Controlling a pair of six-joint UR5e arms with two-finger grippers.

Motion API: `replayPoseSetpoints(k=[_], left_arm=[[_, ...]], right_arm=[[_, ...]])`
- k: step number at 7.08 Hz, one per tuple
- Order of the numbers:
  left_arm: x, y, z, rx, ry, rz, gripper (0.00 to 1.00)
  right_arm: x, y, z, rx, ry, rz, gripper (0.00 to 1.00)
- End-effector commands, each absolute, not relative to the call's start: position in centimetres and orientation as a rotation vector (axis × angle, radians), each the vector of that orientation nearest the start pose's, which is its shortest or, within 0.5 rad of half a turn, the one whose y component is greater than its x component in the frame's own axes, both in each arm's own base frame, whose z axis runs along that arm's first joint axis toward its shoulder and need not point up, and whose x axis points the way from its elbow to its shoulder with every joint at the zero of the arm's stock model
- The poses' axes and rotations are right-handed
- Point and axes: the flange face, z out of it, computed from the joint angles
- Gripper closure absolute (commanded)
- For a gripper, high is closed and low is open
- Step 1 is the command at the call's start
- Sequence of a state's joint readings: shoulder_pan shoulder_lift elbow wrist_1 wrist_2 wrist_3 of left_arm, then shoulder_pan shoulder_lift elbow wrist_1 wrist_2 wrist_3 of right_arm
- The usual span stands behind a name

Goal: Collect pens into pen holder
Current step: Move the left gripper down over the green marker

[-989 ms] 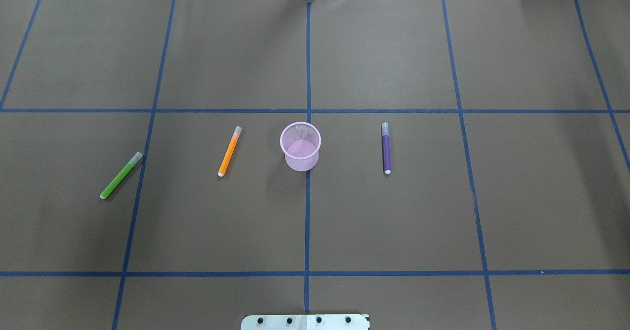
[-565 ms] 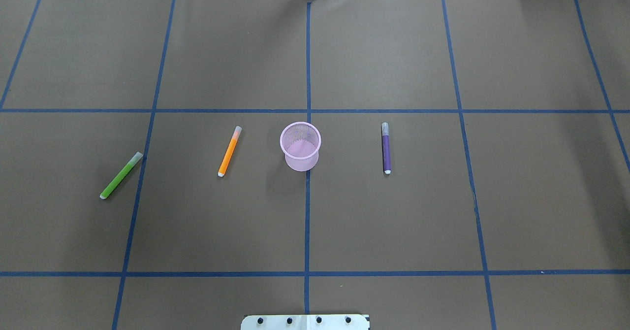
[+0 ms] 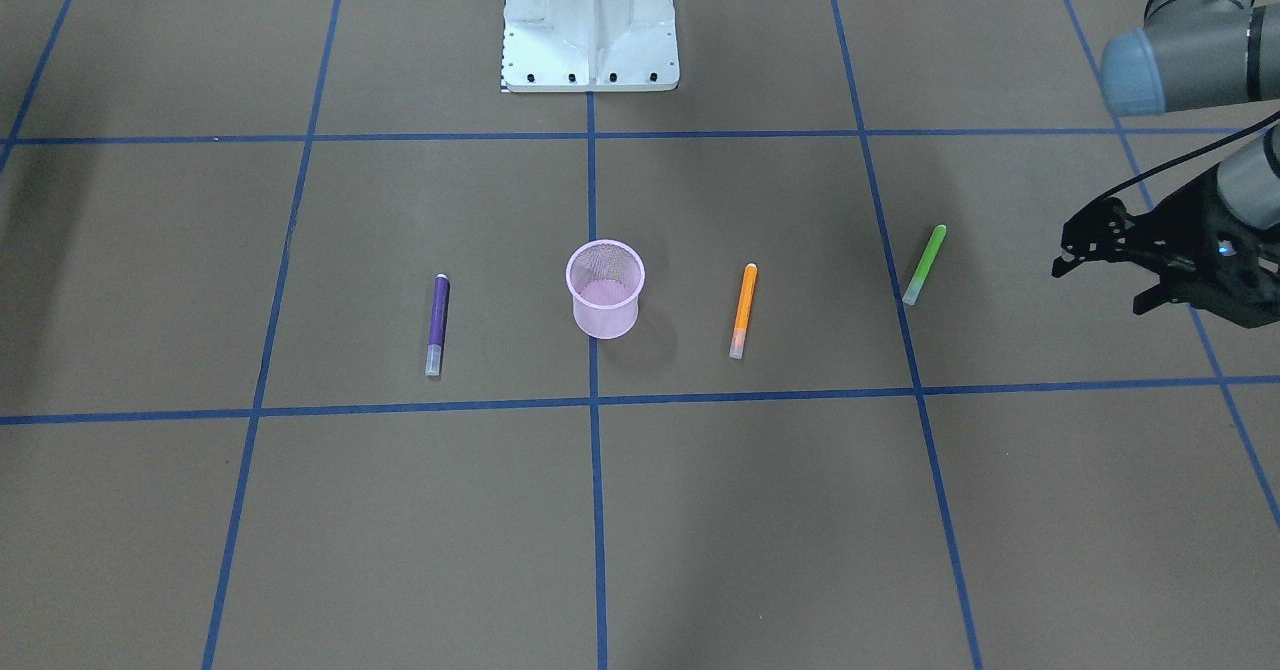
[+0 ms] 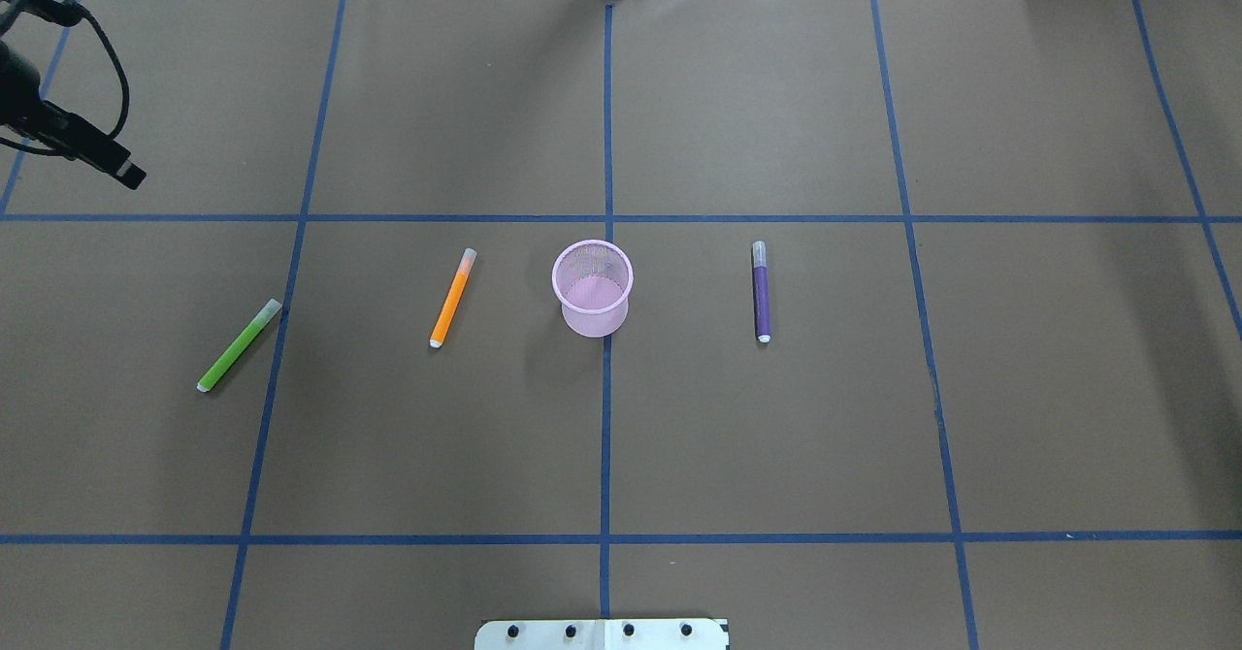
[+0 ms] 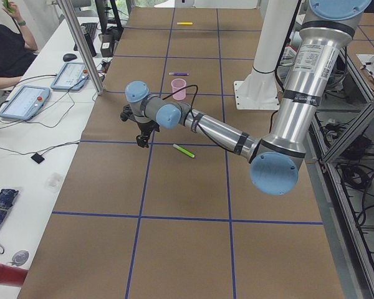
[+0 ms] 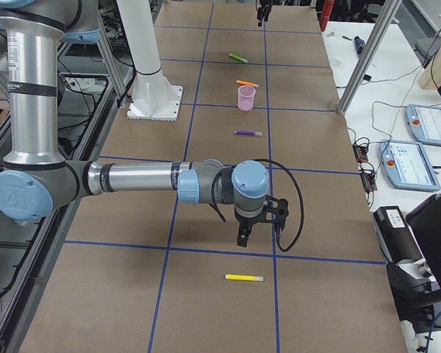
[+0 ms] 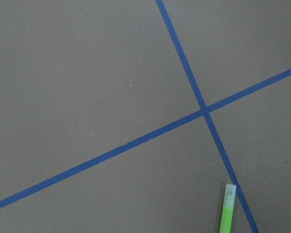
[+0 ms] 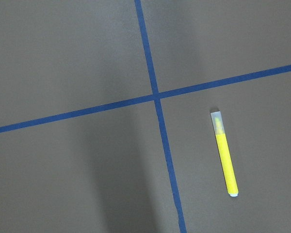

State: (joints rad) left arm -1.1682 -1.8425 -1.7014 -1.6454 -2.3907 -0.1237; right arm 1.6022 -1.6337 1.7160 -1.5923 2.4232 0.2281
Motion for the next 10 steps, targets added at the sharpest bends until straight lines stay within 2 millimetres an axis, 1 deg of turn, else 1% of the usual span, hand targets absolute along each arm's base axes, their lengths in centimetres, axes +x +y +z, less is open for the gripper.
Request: replayPoseSetpoints(k=[1,2,3,5,6,7,8,9,10], left_arm=[[22.0,-56.2,42.2,0.360,0.855,0.562,0.00],[24.6,-54.1,44.1,0.422,0.771,0.565,0.00],[26.8,-53.0,44.7,0.378,0.794,0.514,0.00],[28.1,-51.6,44.2,0.328,0.863,0.529,0.00],[28.6,-50.8,44.4,0.319,0.864,0.535,0.00],[29.3,-50.0,45.2,0.282,0.856,0.492,0.00],[31.4,-48.7,44.8,0.252,0.853,0.452,0.00],[33.2,-47.8,45.0,0.245,0.835,0.457,0.01],[33.8,-47.5,45.1,0.244,0.829,0.465,0.04]], right_arm=[[6.7,-47.0,61.0,-0.025,-0.855,0.202,0.00],[6.5,-47.1,60.9,-0.024,-0.855,0.197,0.00],[6.5,-47.1,60.9,-0.024,-0.855,0.197,0.00],[6.4,-47.1,60.9,-0.023,-0.856,0.195,0.00],[6.4,-47.1,60.9,-0.023,-0.855,0.195,0.00],[6.3,-47.1,61.0,-0.025,-0.855,0.194,0.00],[6.3,-47.1,61.0,-0.025,-0.856,0.194,0.00],[5.9,-47.0,61.2,-0.033,-0.854,0.187,0.00],[5.8,-47.0,61.3,-0.036,-0.854,0.185,0.00]])
